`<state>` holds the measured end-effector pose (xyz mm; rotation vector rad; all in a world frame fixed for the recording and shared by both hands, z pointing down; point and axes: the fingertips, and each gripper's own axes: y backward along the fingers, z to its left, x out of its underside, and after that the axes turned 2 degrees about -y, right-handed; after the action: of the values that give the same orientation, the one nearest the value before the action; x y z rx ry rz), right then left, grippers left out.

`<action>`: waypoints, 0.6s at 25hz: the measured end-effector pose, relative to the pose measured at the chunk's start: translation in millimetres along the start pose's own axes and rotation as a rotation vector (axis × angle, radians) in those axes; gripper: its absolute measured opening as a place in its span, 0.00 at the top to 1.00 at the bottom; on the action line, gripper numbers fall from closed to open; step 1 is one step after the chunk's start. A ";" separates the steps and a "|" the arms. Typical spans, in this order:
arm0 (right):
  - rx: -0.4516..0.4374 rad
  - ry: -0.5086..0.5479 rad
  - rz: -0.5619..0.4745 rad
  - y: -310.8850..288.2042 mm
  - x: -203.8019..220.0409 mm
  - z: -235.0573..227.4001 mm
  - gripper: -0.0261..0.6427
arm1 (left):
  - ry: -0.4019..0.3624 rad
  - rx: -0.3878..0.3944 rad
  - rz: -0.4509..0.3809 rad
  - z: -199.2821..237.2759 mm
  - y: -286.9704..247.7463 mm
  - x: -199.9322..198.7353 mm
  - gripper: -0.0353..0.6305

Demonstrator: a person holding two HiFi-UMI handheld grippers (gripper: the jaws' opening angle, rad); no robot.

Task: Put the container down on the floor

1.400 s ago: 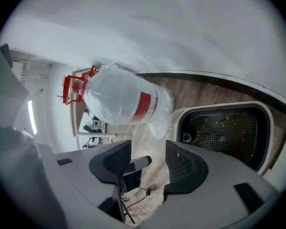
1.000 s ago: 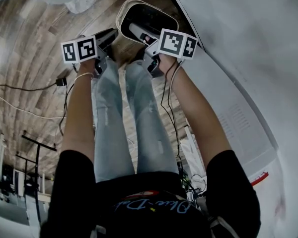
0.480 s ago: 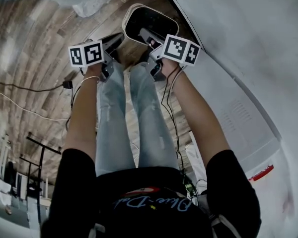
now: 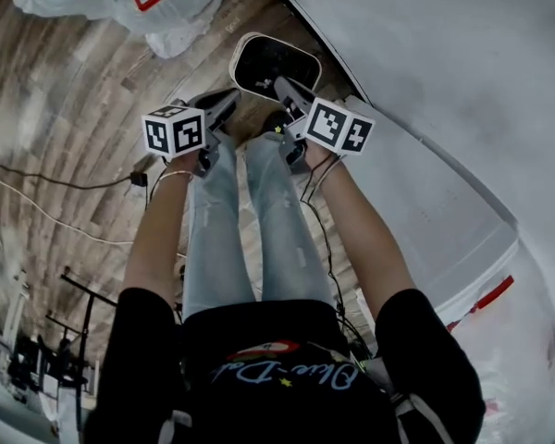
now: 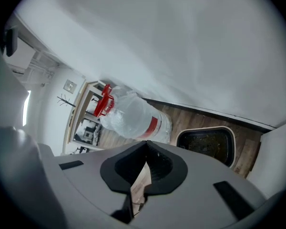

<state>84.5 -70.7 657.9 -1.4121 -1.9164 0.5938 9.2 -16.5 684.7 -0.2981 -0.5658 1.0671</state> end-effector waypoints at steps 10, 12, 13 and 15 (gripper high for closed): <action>0.013 -0.013 -0.178 82.1 -25.4 62.2 0.96 | -0.049 0.008 -0.122 -82.7 58.2 -41.9 0.93; 0.010 -0.002 -0.196 98.9 -29.2 76.4 0.96 | -0.041 0.011 -0.136 -98.4 70.3 -46.9 0.93; 0.013 0.005 -0.202 108.3 -30.4 82.0 0.96 | -0.038 0.017 -0.144 -107.5 76.5 -48.7 0.93; 0.012 0.024 -0.219 126.4 -34.8 95.2 0.96 | -0.033 0.034 -0.162 -126.5 88.6 -54.6 0.93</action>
<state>101.5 -61.8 497.0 -1.1764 -2.0108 0.4807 -3.8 -19.2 521.4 -0.2013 -0.5910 0.9252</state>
